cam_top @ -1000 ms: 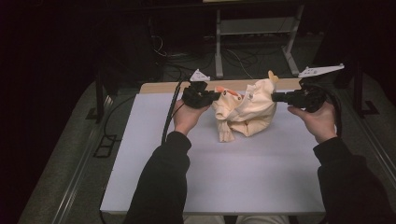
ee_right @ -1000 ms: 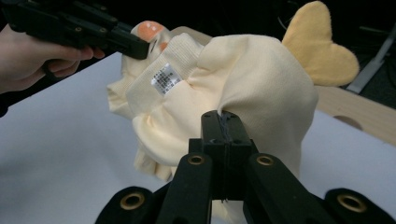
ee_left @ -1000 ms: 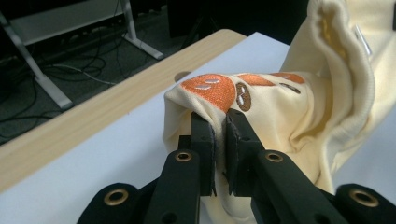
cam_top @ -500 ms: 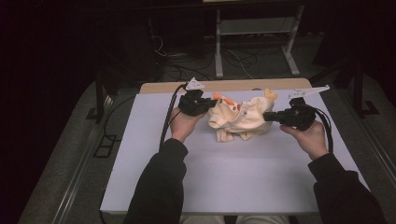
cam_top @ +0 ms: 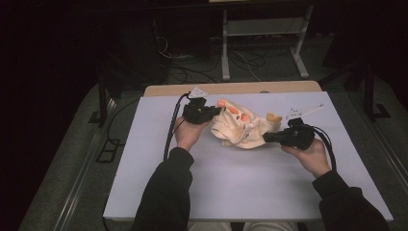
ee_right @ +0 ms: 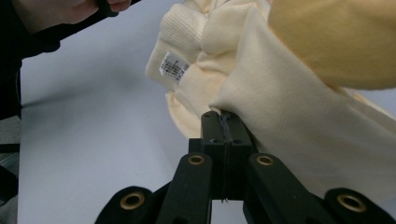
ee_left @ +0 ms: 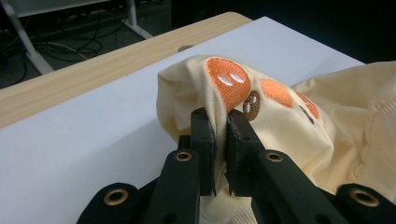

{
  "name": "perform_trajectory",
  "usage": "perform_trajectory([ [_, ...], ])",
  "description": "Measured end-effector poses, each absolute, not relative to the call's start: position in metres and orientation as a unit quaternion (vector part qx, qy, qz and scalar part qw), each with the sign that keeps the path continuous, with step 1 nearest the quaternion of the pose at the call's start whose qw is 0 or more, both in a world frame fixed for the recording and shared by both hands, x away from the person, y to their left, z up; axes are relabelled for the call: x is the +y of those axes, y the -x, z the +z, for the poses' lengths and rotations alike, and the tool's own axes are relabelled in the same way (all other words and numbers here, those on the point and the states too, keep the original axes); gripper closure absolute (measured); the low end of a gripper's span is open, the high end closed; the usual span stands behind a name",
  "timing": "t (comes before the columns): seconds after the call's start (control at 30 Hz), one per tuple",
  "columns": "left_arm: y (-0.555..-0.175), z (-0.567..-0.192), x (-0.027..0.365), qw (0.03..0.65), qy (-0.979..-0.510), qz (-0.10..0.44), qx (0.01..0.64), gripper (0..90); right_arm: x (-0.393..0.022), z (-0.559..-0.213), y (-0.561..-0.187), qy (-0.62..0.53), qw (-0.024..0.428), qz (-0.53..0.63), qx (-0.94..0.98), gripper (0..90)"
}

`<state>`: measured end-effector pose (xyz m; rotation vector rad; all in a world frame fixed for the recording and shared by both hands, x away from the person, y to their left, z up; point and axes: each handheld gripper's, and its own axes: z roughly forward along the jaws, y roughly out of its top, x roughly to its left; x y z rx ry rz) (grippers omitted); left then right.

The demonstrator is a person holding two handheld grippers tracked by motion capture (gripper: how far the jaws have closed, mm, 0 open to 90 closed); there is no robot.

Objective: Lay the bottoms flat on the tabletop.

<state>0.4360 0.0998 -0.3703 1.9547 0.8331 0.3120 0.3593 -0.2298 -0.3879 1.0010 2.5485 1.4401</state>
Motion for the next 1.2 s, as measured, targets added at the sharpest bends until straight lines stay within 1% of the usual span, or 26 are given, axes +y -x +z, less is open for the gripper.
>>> perform_trajectory([
  [0.2, -0.435, -0.377, 0.105, 0.477, -0.797, 0.121, 0.349, 81.4, -0.226, -0.392, -0.357, -0.321, 0.016, 0.46, 0.828, 88.7],
  [0.5, -0.434, -0.387, 0.115, 0.478, -0.791, 0.117, 0.365, 81.3, -0.206, -0.401, -0.346, -0.302, 0.004, 0.439, 0.846, 88.7],
  [0.67, -0.434, -0.393, 0.122, 0.48, -0.784, 0.111, 0.378, 81.2, -0.188, -0.406, -0.34, -0.285, -0.009, 0.432, 0.856, 88.7],
  [0.9, -0.432, -0.402, 0.133, 0.479, -0.777, 0.103, 0.395, 81.2, -0.163, -0.41, -0.329, -0.258, -0.012, 0.417, 0.871, 88.7],
  [1.0, -0.43, -0.408, 0.138, 0.491, -0.766, 0.092, 0.405, 81.1, -0.148, -0.412, -0.321, -0.243, -0.019, 0.406, 0.881, 88.7],
  [1.2, -0.428, -0.413, 0.143, 0.491, -0.762, 0.09, 0.412, 81.1, -0.136, -0.421, -0.318, -0.241, -0.035, 0.386, 0.89, 87.3],
])
